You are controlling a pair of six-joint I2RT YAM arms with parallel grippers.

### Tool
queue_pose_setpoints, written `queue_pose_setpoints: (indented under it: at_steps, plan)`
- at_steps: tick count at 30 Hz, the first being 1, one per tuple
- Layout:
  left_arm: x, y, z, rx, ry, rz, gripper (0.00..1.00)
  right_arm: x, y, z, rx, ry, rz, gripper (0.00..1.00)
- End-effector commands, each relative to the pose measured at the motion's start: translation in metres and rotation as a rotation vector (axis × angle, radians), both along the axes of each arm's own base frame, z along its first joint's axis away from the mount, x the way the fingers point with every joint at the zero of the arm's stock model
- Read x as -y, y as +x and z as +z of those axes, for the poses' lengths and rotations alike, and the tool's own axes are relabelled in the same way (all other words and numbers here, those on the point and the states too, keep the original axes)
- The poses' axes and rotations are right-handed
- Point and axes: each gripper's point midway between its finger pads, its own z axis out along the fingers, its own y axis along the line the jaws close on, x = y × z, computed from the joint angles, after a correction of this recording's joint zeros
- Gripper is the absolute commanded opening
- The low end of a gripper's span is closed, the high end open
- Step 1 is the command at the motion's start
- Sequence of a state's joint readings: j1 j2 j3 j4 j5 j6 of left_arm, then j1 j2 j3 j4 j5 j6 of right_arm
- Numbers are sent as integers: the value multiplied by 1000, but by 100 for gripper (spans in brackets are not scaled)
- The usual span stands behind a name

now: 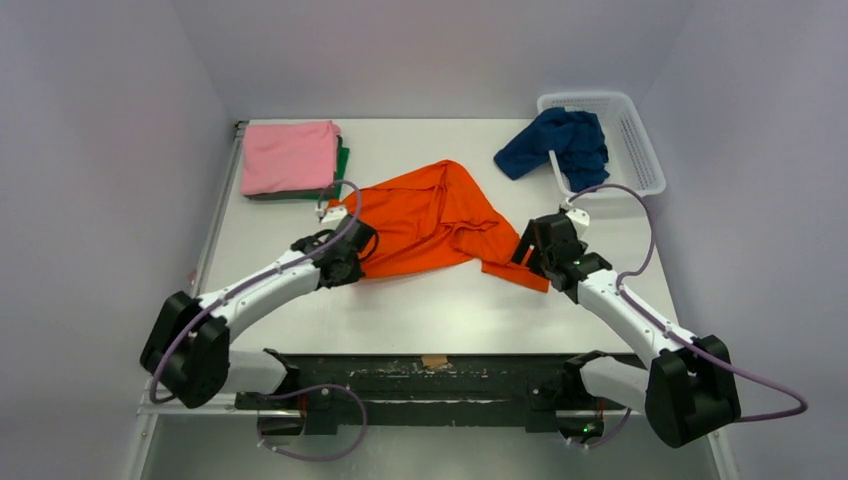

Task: Fold and stack the t-shirts
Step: Flatten out the tshirt

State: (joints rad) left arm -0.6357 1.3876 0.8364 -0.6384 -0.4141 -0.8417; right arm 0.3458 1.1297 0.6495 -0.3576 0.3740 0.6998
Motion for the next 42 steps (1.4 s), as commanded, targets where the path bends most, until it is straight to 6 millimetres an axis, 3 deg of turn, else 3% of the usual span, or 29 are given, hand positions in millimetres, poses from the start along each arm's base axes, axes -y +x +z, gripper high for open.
queue_pose_setpoints:
  at_steps: [1, 6, 8, 13, 15, 19, 25, 36, 42]
  plan:
    - [-48, 14, 27, 149, -1, 117, 0, -15, -25, -9, -86, 52, 114, 79]
    - [-80, 8, 48, 238, 17, 207, 0, -21, -56, -21, -201, 2, 221, 76]
    - [-80, 8, 56, 265, -3, 206, 0, -27, -69, -26, -244, -39, 255, 75]
    - [-70, 8, 61, 281, -68, 174, 0, -74, -99, -45, -329, -108, 428, 71]
    - [-70, 6, 59, 276, -69, 174, 0, -77, -105, -52, -358, -160, 457, 70]
    - [-69, 3, 52, 262, -76, 171, 0, -72, -102, -63, -379, -236, 444, 66]
    - [-68, 3, 49, 250, -75, 167, 0, -85, -89, -73, -362, -208, 422, 61]
    - [-69, 5, 51, 252, -66, 173, 0, -58, -110, -91, -437, -144, 296, 57]
    - [-67, 6, 54, 254, -74, 170, 0, -62, -103, -96, -426, -84, 305, 38]
